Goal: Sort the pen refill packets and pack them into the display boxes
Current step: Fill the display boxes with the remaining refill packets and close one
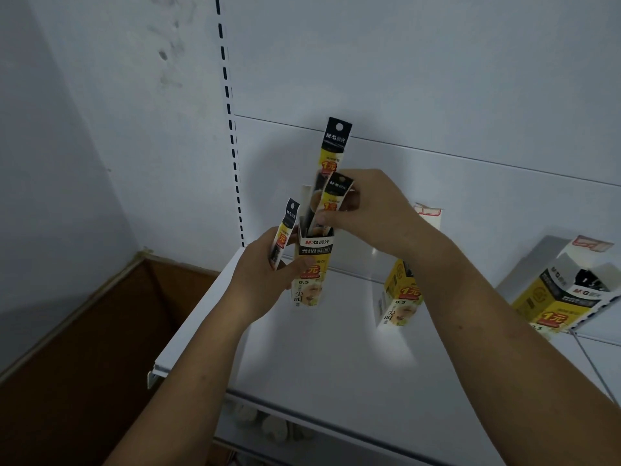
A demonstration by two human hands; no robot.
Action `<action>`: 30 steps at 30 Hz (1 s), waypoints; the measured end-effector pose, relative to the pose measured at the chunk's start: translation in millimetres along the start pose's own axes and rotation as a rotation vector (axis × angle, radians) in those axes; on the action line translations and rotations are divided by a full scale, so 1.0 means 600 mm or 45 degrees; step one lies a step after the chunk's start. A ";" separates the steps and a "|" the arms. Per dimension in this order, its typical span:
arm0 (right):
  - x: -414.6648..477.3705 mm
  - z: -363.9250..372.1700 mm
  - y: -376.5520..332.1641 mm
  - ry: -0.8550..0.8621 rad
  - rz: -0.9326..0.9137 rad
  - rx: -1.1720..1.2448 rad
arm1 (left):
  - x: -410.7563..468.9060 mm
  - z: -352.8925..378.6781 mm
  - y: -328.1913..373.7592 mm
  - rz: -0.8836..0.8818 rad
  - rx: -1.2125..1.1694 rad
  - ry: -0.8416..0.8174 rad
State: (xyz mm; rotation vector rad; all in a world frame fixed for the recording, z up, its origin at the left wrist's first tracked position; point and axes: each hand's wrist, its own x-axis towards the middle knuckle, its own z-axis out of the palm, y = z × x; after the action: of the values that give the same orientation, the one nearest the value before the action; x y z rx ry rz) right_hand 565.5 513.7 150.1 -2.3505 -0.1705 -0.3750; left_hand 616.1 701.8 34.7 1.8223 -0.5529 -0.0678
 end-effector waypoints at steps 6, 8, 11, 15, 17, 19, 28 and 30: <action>-0.014 0.020 0.006 0.172 0.068 0.106 | 0.000 0.001 0.001 -0.008 -0.009 0.009; -0.018 0.014 0.005 0.296 0.060 0.197 | -0.001 0.001 0.001 -0.007 -0.014 0.007; -0.025 0.014 -0.004 0.343 -0.059 0.139 | -0.003 0.003 0.003 0.006 -0.018 0.005; -0.035 0.021 -0.007 0.308 -0.130 0.036 | -0.001 0.004 0.002 0.008 -0.004 0.005; -0.039 0.023 -0.004 0.285 -0.121 0.006 | -0.001 0.003 0.002 0.012 -0.009 0.005; -0.039 0.029 -0.001 0.249 -0.095 -0.078 | -0.002 0.003 0.003 0.023 -0.011 0.004; -0.033 0.024 0.000 0.209 -0.029 -0.103 | -0.003 0.001 0.005 -0.001 -0.020 -0.003; -0.035 0.020 -0.006 0.269 -0.078 -0.046 | -0.002 0.002 0.006 0.002 -0.012 -0.001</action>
State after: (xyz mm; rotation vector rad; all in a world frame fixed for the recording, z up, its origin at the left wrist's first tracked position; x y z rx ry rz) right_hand 547.1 524.5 137.5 -2.3264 -0.1353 -0.6578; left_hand 613.3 700.3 37.4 1.8126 -0.5533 -0.0698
